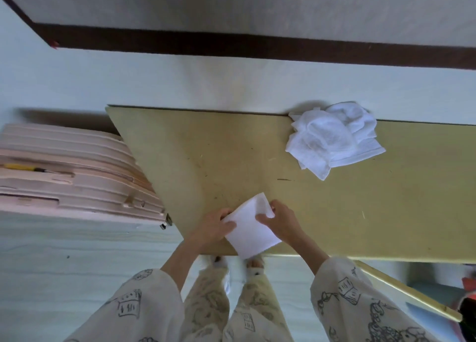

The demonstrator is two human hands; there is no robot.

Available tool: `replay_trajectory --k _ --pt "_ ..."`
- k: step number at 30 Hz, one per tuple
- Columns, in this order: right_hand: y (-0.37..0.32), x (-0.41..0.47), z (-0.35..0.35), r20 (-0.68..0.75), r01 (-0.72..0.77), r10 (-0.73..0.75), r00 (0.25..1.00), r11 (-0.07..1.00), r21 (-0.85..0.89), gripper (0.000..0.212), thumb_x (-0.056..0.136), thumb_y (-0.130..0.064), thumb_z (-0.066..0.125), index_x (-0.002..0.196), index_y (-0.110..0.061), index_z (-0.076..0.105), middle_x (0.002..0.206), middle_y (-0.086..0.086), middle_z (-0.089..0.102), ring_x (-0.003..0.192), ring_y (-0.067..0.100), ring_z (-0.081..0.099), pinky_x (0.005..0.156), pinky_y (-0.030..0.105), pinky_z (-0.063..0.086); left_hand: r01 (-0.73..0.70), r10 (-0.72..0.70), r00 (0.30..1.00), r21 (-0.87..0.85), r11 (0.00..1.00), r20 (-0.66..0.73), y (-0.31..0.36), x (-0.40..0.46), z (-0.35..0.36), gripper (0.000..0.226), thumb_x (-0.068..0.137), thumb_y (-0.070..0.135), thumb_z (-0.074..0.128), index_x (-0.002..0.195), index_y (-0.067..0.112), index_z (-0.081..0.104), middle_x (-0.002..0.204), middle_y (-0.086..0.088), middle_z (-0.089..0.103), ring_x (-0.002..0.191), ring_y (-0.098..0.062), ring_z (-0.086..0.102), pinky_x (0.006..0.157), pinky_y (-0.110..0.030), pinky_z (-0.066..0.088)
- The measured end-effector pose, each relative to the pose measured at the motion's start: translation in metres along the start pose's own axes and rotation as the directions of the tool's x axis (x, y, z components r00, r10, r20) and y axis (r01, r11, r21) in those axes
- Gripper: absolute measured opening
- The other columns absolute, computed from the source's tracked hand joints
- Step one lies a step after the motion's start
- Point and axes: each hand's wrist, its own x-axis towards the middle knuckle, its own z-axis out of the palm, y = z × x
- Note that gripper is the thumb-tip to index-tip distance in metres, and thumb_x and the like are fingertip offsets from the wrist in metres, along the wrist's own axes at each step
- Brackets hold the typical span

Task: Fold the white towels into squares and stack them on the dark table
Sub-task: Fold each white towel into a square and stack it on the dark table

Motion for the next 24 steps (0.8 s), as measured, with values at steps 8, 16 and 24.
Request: replay_trajectory --k 8,16,24 --pt "-0.085 -0.051 -0.036 0.179 0.493 -0.471 0.864 0.864 -0.102 0.019 0.088 -0.016 0.059 0.071 -0.022 0.050 0.084 0.001 0.055 0.077 0.016 0.049 0.058 0.019 0.034 -0.101 -0.026 0.886 -0.248 0.963 -0.463 -0.016 -0.102 -0.031 0.014 0.085 0.011 0.062 0.098 0.006 0.065 0.078 0.000 0.059 0.080 -0.019 0.053 0.076 -0.029 0.040" --pt "-0.190 -0.178 -0.018 0.423 0.870 -0.760 0.492 0.447 -0.209 0.007 0.086 -0.021 0.060 0.087 -0.015 0.063 0.084 0.001 0.061 0.077 0.014 0.053 0.065 0.024 0.038 -0.150 -0.148 0.674 -0.330 0.932 -0.724 -0.051 -0.254 -0.031 0.022 0.087 0.019 0.061 0.108 0.013 0.065 0.097 0.001 0.065 0.086 -0.011 0.059 0.069 -0.014 0.042" --pt "-0.231 -0.352 0.122 0.616 0.908 -0.784 0.072 -0.204 -0.366 0.020 0.086 -0.028 0.054 0.098 -0.018 0.067 0.101 0.001 0.064 0.097 0.023 0.059 0.070 0.027 0.040 -0.110 -0.356 0.168 -0.377 0.920 -0.919 -0.156 -0.462 0.032 0.021 0.090 0.018 0.058 0.107 0.009 0.066 0.102 0.001 0.066 0.094 -0.016 0.063 0.085 -0.021 0.044"
